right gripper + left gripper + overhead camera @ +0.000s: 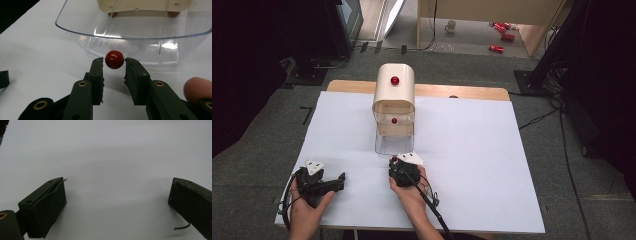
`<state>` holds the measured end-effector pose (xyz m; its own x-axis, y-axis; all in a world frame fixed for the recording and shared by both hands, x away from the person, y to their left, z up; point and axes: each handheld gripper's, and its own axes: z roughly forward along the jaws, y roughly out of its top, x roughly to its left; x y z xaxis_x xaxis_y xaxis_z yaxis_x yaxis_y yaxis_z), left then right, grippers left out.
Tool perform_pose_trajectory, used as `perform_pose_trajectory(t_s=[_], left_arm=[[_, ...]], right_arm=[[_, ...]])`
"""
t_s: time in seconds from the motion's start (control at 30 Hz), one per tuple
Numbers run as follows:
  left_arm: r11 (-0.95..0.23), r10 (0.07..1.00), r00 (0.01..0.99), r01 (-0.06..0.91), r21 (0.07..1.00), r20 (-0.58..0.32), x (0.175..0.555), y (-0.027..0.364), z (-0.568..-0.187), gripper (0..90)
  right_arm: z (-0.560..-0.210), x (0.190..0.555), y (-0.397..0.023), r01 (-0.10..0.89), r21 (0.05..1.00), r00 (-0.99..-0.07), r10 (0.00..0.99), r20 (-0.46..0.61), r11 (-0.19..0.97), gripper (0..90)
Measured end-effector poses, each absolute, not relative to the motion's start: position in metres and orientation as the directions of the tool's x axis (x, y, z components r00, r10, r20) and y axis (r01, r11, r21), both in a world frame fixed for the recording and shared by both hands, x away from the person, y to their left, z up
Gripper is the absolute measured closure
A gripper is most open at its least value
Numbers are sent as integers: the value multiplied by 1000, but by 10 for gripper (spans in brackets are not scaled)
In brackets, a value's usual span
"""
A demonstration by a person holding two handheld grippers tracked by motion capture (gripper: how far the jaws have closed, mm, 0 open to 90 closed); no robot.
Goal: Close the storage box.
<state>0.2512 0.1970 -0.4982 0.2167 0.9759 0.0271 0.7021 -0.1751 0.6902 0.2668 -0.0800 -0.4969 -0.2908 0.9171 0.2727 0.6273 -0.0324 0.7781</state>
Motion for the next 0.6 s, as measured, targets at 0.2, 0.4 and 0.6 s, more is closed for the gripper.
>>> perform_pose_trajectory(t_s=[0.2,0.4,0.6], left_arm=[[-175,976,217,702,690,27,251,197,-498,13],[-175,976,217,702,690,27,251,197,-498,13],[-175,976,217,702,690,27,251,197,-498,13]], right_arm=[[-491,268,-80,606,794,-283,920,271,-47,745],[-483,274,-81,595,803,-290,922,257,-37,749],[-478,286,-79,599,801,-301,922,244,-16,751]])
